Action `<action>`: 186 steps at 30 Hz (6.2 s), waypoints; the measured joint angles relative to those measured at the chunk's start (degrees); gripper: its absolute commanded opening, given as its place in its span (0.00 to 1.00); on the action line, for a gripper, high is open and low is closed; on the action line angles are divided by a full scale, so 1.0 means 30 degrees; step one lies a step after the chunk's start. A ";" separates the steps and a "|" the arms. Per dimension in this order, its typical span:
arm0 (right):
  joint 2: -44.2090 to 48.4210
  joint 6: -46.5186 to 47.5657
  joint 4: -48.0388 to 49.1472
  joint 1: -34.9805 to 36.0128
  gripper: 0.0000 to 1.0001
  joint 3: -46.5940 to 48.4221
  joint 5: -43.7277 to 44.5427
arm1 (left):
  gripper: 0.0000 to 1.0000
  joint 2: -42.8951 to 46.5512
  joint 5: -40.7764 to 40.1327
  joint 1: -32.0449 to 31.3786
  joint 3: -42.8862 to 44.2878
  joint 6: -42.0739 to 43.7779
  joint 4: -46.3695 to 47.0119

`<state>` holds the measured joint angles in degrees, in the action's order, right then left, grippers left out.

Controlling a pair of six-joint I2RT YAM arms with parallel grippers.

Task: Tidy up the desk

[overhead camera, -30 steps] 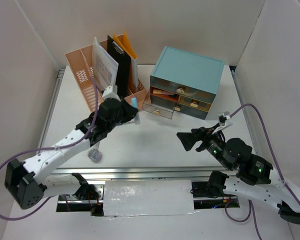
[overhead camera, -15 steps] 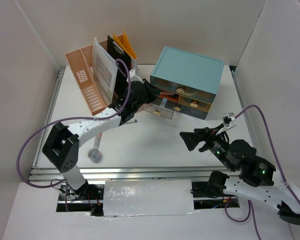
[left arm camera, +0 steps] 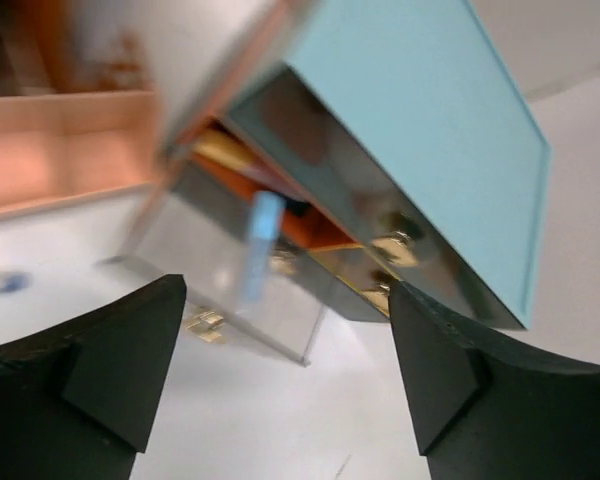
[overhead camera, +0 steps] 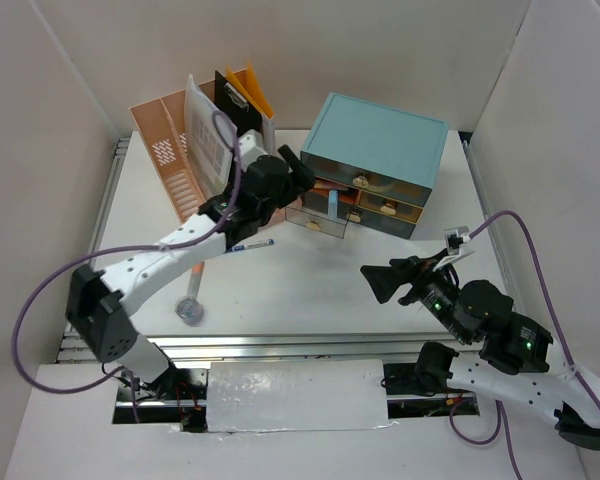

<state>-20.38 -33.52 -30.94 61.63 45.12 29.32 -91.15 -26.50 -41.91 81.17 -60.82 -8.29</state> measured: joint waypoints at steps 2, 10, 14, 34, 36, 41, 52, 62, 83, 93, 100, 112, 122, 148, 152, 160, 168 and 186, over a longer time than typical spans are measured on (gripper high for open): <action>-0.0015 0.0007 0.0022 0.0000 1.00 0.0000 -0.0022 | 1.00 0.1537 -0.1814 -0.0117 0.0335 -0.0736 -0.3060; -0.0554 0.0124 0.0831 0.0000 1.00 -0.0102 -0.0597 | 0.99 0.8131 -0.3701 0.5391 -0.5778 -0.0874 -0.8648; -0.1239 0.0204 0.1435 0.0000 1.00 -0.0175 -0.1064 | 1.00 0.7861 -0.2470 0.8422 -0.9923 0.0299 -0.8932; -0.1013 0.0357 0.1668 0.0007 1.00 -0.0168 -0.2011 | 0.62 0.3242 0.0780 0.9916 -1.4520 0.3432 -0.1260; -0.1013 0.0364 0.1617 0.0007 1.00 -0.0168 -0.1982 | 0.57 0.3322 0.0838 0.9916 -1.4600 0.3388 -0.1319; -0.1013 0.0474 0.1581 0.0007 1.00 -0.0146 -0.1923 | 0.21 0.3927 0.1727 0.9923 -1.4921 0.3235 -0.1275; -0.1858 0.0714 0.1559 0.0000 1.00 0.0627 -0.1836 | 0.00 0.7045 0.4962 0.8779 -1.4717 0.3111 -0.1290; -0.1683 0.0867 0.0845 0.0000 1.00 0.1515 -0.1151 | 0.01 1.0346 0.4809 0.3177 -1.1162 0.1253 -0.0444; 0.0000 0.0743 -0.0627 0.0007 1.00 0.1902 -0.0051 | 1.00 -0.3395 0.4182 0.1938 -0.2973 -0.2776 1.1052; 0.0321 0.0685 -0.1064 0.0007 1.00 0.1967 0.0153 | 0.96 -0.3031 0.4269 0.1472 -0.0306 -0.1107 0.7810; 0.0342 0.0627 -0.1064 0.0000 1.00 0.1953 0.0182 | 0.63 0.0350 0.1464 -0.1268 0.1231 0.2805 0.0073; 0.0342 0.0605 -0.0991 0.0000 1.00 0.1923 0.0969 | 0.00 0.1209 0.1005 -0.2652 -0.5085 0.6397 -0.3344; -0.0058 0.0612 -0.0991 0.0000 1.00 0.1909 0.1005 | 0.00 -0.4051 0.0663 -0.2186 -0.2929 0.7898 -0.0219; -0.3206 0.1639 0.0160 0.0007 1.00 0.2076 0.1027 | 0.00 -0.8728 0.2397 0.1188 0.1377 0.9865 0.7519; -0.3308 0.1654 0.0393 0.0007 1.00 0.2076 0.1042 | 0.00 -0.8990 0.2259 0.1253 0.1923 1.0156 0.7563; -0.3716 0.1326 0.1144 0.0000 1.00 0.1887 0.1676 | 0.10 -0.8408 0.1778 0.1253 0.0874 0.9522 0.7592; -0.4670 -0.2754 0.5552 -0.1399 1.00 -0.2718 0.3854 | 0.91 -0.0532 -0.0095 0.1078 -0.4605 0.6776 0.3344; -1.5147 -0.9267 2.9908 -1.3216 0.95 -1.3376 -0.1501 | 0.99 1.6007 0.3169 0.0022 -0.7373 0.9384 -0.9027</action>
<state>-65.82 -61.32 58.78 21.98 4.99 24.82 -43.13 -16.99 -41.85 59.05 -32.67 -35.38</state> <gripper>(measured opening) 0.954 0.994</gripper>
